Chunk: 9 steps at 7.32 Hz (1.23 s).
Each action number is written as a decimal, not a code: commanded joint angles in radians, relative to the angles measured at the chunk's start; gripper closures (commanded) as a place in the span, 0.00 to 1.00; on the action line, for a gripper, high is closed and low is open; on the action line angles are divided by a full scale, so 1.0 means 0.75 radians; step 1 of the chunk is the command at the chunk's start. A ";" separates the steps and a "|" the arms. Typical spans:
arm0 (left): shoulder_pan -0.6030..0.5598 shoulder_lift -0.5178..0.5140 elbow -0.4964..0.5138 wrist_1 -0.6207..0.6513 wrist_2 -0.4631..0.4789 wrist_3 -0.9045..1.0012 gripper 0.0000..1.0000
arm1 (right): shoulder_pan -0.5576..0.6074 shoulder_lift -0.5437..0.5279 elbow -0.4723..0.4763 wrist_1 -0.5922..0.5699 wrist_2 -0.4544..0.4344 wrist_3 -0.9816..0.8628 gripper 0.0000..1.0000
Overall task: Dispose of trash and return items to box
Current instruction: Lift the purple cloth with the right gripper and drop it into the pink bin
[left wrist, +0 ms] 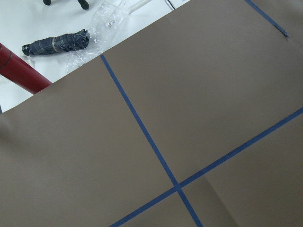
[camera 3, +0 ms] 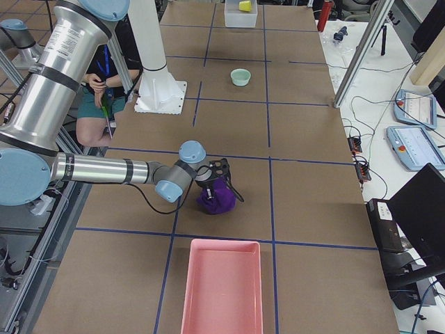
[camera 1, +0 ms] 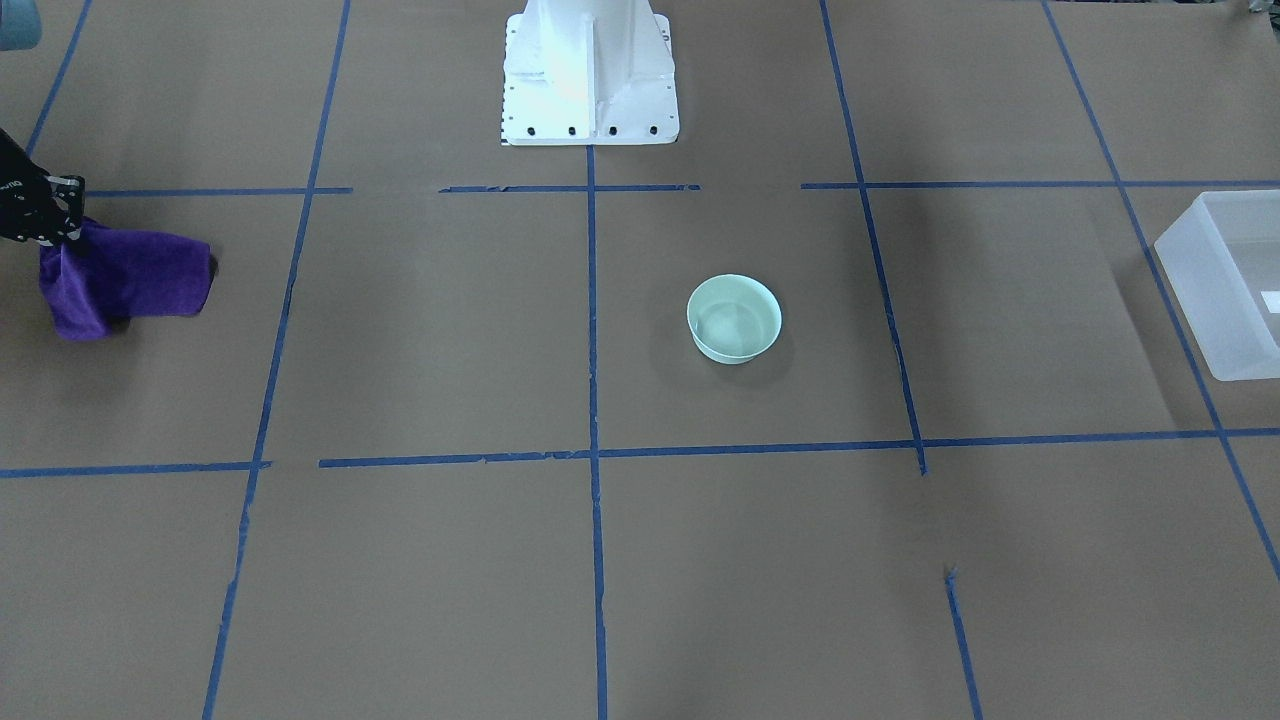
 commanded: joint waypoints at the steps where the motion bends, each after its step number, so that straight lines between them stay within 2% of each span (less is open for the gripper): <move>1: 0.002 0.002 0.000 -0.001 0.000 0.000 0.00 | 0.243 0.034 0.331 -0.508 0.202 -0.141 1.00; 2: 0.004 0.002 0.000 -0.001 0.000 0.000 0.00 | 0.404 0.178 0.424 -0.932 0.256 -0.391 1.00; 3: 0.010 0.002 0.000 0.001 0.000 0.000 0.00 | 0.573 0.348 0.429 -1.311 0.272 -0.681 1.00; 4: 0.020 0.002 0.000 -0.001 0.000 0.000 0.00 | 0.776 0.463 0.383 -1.653 0.262 -1.056 1.00; 5: 0.025 0.002 0.000 -0.001 -0.002 0.000 0.00 | 0.994 0.569 0.232 -1.837 0.252 -1.449 1.00; 6: 0.033 0.002 0.000 -0.001 -0.002 -0.002 0.00 | 1.114 0.584 0.036 -1.828 0.238 -1.702 1.00; 7: 0.047 0.002 0.000 -0.003 -0.002 -0.002 0.00 | 1.158 0.554 -0.103 -1.749 0.199 -1.834 1.00; 8: 0.063 0.002 0.000 -0.003 -0.002 -0.002 0.00 | 1.160 0.465 -0.216 -1.566 0.189 -1.825 1.00; 9: 0.067 0.000 0.000 -0.003 -0.002 -0.002 0.00 | 1.160 0.434 -0.379 -1.299 0.195 -1.803 1.00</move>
